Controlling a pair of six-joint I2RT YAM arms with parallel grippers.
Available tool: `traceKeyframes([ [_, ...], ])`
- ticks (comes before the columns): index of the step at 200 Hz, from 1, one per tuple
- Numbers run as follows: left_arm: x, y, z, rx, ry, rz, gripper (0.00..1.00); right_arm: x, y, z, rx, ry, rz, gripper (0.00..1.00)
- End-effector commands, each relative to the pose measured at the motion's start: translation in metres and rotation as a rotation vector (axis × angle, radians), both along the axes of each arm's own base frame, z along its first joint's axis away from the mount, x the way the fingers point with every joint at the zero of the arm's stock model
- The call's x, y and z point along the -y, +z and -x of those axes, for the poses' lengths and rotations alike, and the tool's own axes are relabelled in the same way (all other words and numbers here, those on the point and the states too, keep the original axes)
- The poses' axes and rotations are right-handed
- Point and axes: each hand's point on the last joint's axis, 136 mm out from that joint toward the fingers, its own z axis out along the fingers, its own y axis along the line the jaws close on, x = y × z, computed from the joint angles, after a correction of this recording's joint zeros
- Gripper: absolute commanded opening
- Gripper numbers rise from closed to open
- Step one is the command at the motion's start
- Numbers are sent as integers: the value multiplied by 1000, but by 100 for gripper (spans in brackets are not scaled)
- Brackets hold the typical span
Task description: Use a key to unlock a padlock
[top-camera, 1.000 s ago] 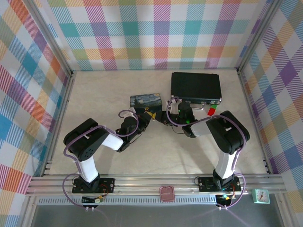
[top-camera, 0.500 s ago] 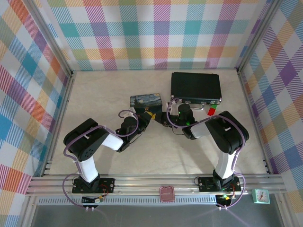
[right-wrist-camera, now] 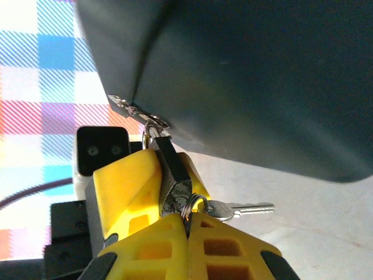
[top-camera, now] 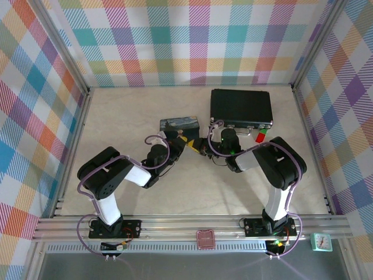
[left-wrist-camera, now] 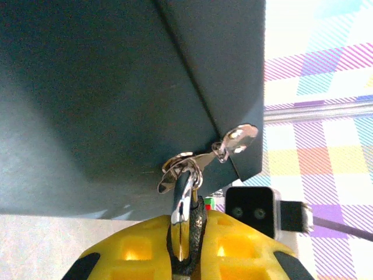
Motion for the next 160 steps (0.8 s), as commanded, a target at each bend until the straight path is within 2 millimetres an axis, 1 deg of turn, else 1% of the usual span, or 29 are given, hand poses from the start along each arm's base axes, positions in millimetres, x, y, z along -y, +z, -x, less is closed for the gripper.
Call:
traceKeyframes([
  [1,17,19,11,144,-97,-14,0,-18,57,7,-191,79,-296,0],
  [5,17,19,12,160,-101,-33,0,-18,62,5,-236,64,-346,0],
  [13,15,20,15,182,-100,-62,0,-21,64,5,-378,62,-392,0],
  [21,12,19,16,193,-94,-81,0,-22,70,6,-448,58,-422,0],
  [35,11,19,17,211,-97,-105,0,-25,89,7,-506,63,-475,0],
  [48,13,15,18,204,-103,-107,0,-25,106,5,-538,65,-518,0],
  [60,16,10,18,197,-111,-114,0,-25,114,3,-568,58,-547,0],
  [71,17,8,18,196,-110,-118,0,-25,118,1,-574,59,-557,0],
  [85,17,10,17,202,-108,-120,0,-25,112,1,-584,52,-549,0],
  [99,17,11,17,207,-105,-122,0,-25,98,3,-576,50,-518,0],
  [108,17,11,16,205,-106,-121,0,-27,85,5,-559,60,-482,0],
  [116,18,9,16,199,-104,-118,0,-27,70,7,-555,57,-447,0],
  [137,16,0,15,168,-94,-118,0,-25,34,9,-510,35,-365,0],
  [160,12,-6,14,152,-78,-128,0,-25,19,6,-395,43,-299,7],
])
